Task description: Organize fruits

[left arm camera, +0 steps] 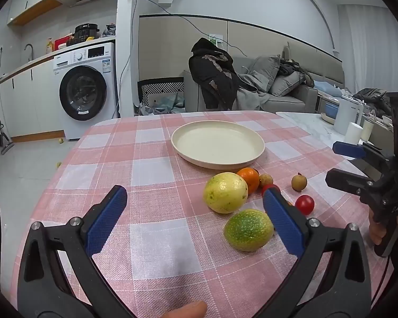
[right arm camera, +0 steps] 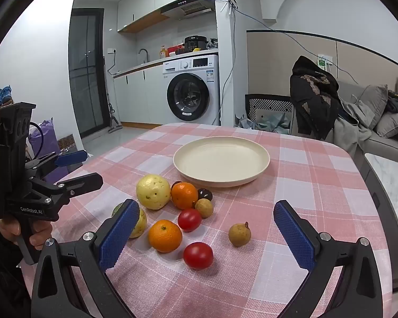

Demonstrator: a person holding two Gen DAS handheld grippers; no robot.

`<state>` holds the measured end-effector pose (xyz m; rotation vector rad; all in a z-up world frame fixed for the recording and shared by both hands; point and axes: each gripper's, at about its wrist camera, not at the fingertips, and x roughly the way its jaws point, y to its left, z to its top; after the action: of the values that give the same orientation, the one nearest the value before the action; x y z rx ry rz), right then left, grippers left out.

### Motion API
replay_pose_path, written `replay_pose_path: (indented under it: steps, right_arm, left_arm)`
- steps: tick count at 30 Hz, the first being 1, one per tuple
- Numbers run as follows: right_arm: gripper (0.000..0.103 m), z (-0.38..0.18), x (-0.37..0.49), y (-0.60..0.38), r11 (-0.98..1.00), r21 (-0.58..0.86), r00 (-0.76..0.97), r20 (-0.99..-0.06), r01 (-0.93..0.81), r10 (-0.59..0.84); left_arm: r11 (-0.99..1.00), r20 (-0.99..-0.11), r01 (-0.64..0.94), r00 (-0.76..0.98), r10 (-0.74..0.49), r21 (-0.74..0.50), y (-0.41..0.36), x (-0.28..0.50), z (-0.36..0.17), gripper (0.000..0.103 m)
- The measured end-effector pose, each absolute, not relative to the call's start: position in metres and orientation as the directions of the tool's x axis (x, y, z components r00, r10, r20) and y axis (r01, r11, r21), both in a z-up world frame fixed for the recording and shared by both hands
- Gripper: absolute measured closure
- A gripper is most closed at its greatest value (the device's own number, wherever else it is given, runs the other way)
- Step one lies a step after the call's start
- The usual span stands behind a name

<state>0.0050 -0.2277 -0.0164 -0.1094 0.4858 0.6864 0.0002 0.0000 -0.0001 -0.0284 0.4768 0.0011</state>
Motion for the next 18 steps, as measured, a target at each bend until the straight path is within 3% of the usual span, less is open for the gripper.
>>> replay_pose_path:
  steps: [18]
  right_arm:
    - [0.000,-0.0157,0.0029,-0.2285,0.774,0.065,0.666,-0.469,-0.629,0.580]
  left_arm:
    - [1.000,-0.455,-0.008,0.890,-0.005,-0.025,-0.0002,0.0001,-0.0002,0.001]
